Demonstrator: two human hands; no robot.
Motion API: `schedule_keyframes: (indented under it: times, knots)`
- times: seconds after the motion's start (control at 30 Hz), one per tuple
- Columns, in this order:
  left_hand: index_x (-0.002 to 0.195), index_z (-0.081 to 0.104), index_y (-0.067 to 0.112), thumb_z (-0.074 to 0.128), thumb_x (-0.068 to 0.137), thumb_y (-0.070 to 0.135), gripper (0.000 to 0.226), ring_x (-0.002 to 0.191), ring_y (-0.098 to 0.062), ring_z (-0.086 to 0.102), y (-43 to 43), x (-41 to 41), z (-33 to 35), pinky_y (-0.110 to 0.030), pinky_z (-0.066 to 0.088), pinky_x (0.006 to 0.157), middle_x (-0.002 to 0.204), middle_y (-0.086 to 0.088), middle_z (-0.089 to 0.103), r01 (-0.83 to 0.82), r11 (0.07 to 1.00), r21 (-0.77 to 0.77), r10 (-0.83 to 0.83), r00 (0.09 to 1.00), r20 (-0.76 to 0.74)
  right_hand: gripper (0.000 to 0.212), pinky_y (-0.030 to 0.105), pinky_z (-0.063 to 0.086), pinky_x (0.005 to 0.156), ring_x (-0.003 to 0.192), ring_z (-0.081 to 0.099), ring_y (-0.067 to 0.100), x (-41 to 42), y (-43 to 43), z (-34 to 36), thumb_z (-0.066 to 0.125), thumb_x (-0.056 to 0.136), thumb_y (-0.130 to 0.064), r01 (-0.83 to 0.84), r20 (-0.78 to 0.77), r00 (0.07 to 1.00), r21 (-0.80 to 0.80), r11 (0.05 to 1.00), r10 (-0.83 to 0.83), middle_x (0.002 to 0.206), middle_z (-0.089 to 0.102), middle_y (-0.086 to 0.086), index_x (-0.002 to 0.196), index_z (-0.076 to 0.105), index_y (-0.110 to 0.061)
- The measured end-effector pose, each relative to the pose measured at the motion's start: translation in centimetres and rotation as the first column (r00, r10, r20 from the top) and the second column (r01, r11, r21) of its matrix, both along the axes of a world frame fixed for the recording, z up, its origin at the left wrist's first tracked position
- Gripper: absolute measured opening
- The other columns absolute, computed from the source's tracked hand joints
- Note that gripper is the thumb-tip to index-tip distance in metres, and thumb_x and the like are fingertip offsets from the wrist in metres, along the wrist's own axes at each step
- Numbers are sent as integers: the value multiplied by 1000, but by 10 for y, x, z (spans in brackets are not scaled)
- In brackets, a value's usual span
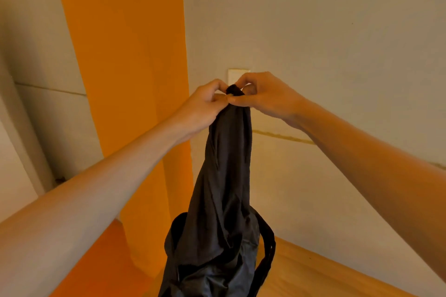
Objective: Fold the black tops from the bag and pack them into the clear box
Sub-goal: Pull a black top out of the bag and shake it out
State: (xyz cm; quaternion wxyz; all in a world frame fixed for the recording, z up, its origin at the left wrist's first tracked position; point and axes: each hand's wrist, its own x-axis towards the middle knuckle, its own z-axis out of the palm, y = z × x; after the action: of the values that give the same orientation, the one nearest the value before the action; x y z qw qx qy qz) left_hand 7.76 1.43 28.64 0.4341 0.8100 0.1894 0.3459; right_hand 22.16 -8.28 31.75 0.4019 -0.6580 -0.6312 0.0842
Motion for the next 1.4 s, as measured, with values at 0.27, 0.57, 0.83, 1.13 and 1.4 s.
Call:
schedule_keyframes:
  times: [0.27, 0.57, 0.83, 1.13, 1.4]
  knots:
    - [98, 50, 18, 76, 87, 16, 28, 98, -20, 69, -13, -8, -33, -36, 56, 79, 107, -3, 66, -48, 996, 74, 60, 985, -163, 22, 31, 47, 77, 82, 61, 17, 11, -18, 3, 69, 97, -28, 93, -96, 992, 151, 984, -79, 97, 71, 17, 97, 69, -6]
    - [91, 60, 19, 63, 96, 4, 16, 84, -22, 64, 4, -37, -87, -35, 50, 68, 96, -1, 64, -226, 934, 277, 283, 941, -186, 14, 33, 61, 85, 95, 73, 16, 42, -49, 6, 66, 100, -22, 225, -403, 912, 323, 919, -82, 97, 75, 4, 102, 68, -8]
    - [127, 53, 27, 77, 89, 38, 46, 97, -4, 64, -31, 6, -110, -23, 54, 82, 110, 11, 63, -55, 989, 139, 97, 945, -313, 7, 44, 61, 90, 98, 73, 17, 49, -66, 8, 67, 99, -20, 247, -414, 906, 345, 906, -89, 96, 76, 3, 96, 67, -14]
    - [97, 71, 15, 64, 100, 19, 9, 107, -4, 67, -32, 8, -121, -28, 49, 100, 107, 7, 72, 198, 980, 6, -190, 952, -241, 8, 38, 60, 92, 104, 72, 21, 75, -104, 8, 60, 103, -18, 132, -383, 924, 340, 931, 9, 98, 74, 2, 104, 66, -13]
    - [109, 55, 7, 61, 97, 15, 16, 103, -19, 69, -49, 35, -111, -47, 51, 101, 105, 1, 73, 391, 868, -306, -404, 914, 23, 13, 36, 56, 94, 98, 67, 19, 76, -110, 12, 55, 104, -15, -40, -413, 893, 326, 945, 180, 91, 68, -2, 96, 65, -19]
